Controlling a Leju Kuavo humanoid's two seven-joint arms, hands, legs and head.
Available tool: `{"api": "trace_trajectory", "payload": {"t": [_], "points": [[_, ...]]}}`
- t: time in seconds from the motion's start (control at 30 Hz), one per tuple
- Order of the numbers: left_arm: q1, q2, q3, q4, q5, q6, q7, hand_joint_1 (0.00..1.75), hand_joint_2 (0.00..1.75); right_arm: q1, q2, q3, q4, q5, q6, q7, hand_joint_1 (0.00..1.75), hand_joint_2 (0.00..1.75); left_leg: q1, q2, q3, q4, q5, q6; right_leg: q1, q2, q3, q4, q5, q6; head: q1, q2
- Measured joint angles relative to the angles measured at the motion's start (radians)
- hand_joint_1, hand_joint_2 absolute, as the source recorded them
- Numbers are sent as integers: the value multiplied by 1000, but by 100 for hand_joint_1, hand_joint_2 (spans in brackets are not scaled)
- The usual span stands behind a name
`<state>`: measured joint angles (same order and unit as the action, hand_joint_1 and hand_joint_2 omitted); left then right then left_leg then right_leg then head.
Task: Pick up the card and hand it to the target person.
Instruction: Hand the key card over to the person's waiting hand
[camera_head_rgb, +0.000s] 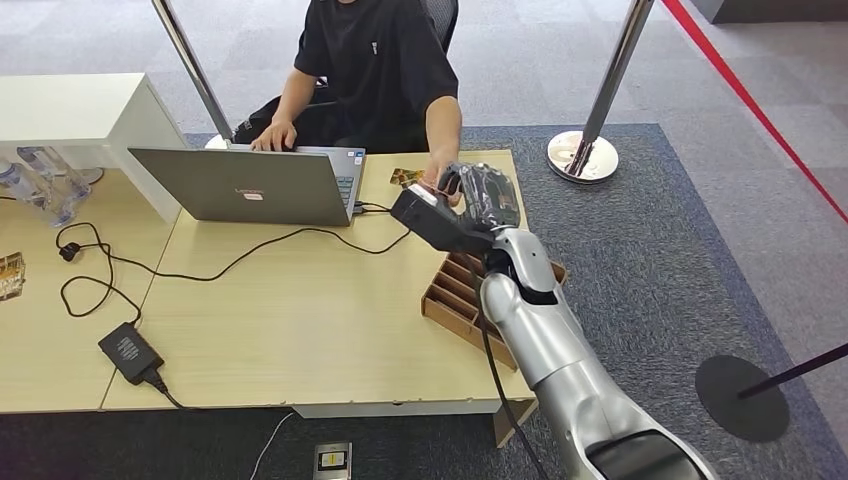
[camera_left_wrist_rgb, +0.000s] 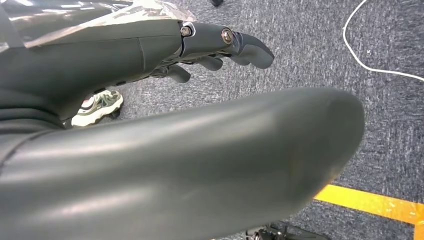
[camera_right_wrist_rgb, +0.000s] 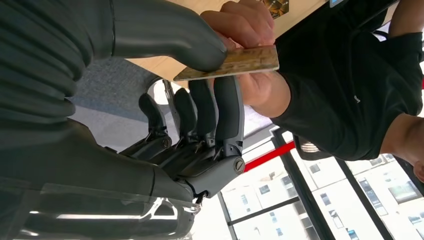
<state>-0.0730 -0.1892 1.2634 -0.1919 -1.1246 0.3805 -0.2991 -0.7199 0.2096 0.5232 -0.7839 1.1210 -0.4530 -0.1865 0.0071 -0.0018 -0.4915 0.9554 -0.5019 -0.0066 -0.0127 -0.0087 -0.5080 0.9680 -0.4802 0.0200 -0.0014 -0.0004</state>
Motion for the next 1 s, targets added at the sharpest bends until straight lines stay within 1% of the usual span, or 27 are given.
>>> {"api": "trace_trajectory", "payload": {"t": [0.03,0.13,0.27,0.53,0.77,0.83,0.9,1.0], "points": [[0,0,0,0,0,0,0,0,0,0,1,2,2,5,0,3,0,175,0,0,0,0,0,0,0,0,0,0,0,0,0,0],[0,0,0,0,0,2,0,0,0,-3,3,7,9,17,-1,16,0,175,0,0,0,0,0,0,0,0,0,0,0,0,0,0],[-1,0,0,0,1,5,0,0,0,-3,3,12,17,28,-11,31,0,0,0,0,0,0,0,0,0,0,0,0,0,0,0,0],[-1,-1,0,0,1,8,0,0,0,11,-8,11,10,60,-77,73,0,0,0,0,0,0,0,0,0,0,0,0,0,0,0,0],[-1,-3,0,0,7,12,9,0,0,67,-44,-17,-63,93,-126,107,0,0,0,0,0,0,0,0,0,0,-1,0,0,0,0,0],[-2,-4,0,0,9,12,9,0,0,92,-60,-35,-93,97,-160,126,0,0,0,0,1,0,0,0,0,0,-1,-1,0,0,0,0],[0,-7,1,0,12,12,8,0,0,147,-84,-83,-156,96,-211,134,0,0,0,-2,0,1,0,0,0,0,0,-1,0,0,0,0],[4,-10,1,0,12,12,8,0,0,262,-109,-225,-284,96,-243,93,0,0,0,-2,0,1,0,1,0,-1,0,-1,0,0,0,0]]}}
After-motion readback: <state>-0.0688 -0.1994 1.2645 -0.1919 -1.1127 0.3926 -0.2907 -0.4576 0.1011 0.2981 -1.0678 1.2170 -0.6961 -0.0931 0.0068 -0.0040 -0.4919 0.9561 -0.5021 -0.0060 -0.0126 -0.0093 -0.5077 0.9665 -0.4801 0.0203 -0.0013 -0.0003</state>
